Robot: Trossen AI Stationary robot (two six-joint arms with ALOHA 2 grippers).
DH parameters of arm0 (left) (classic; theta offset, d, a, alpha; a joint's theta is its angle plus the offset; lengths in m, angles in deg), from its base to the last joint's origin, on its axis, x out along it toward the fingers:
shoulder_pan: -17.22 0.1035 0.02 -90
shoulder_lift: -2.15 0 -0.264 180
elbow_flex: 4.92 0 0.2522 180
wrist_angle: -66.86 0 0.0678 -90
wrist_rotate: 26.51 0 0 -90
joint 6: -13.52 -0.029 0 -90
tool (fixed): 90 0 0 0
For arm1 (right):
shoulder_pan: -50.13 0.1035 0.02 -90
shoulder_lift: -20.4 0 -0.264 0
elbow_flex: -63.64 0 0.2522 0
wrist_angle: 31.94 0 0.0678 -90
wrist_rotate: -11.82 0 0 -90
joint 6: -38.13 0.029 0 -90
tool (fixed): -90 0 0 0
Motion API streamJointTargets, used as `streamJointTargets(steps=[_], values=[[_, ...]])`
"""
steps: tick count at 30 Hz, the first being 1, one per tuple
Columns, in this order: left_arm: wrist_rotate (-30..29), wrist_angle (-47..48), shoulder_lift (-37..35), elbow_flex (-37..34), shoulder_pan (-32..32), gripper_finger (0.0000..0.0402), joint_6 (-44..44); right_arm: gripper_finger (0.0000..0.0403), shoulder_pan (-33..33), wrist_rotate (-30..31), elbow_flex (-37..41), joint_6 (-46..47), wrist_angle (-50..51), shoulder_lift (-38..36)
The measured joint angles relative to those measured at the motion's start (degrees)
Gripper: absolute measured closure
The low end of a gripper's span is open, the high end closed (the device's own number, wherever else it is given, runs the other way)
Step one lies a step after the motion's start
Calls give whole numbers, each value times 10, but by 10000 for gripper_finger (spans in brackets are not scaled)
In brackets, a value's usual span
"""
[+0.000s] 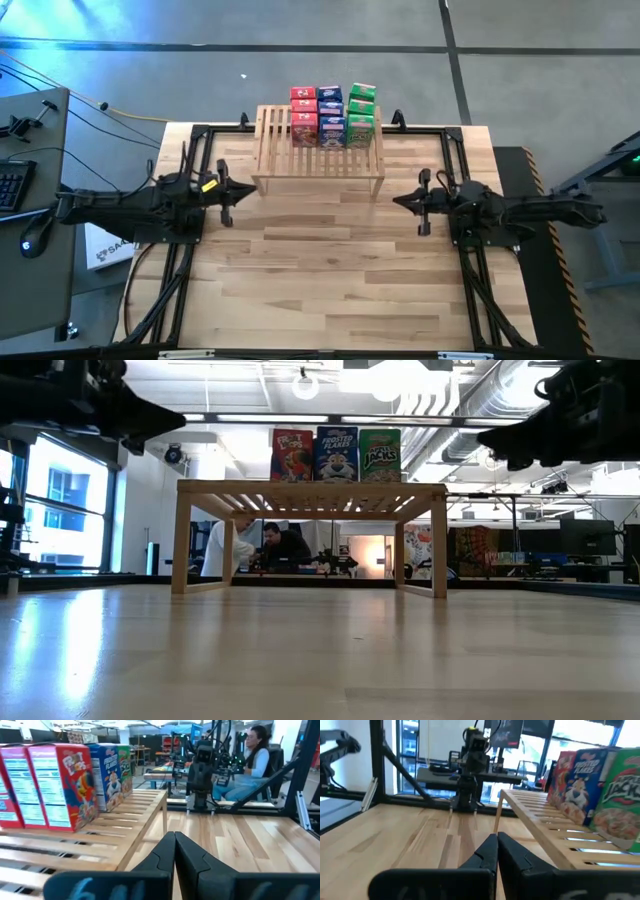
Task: Stack cereal on shelf
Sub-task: Return to Home Position
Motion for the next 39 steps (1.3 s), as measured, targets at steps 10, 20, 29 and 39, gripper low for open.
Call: streamJointTargets(steps=[10, 20, 29, 39], values=[[-17, 93, -98, -13, 0, 401, 14, 403, -43, -20, 6, 12, 137, -143], [-33, 180, -156, -13, 0, 401, 18, 403, -85, -29, 7, 15, 240, -237], [-60, 137, -182, -71, 2, 401, 15, 403, -121, -19, 14, 29, 242, -235], [-32, 59, -173, -98, 30, 401, 17, 403, -129, -26, 14, 31, 241, -235]])
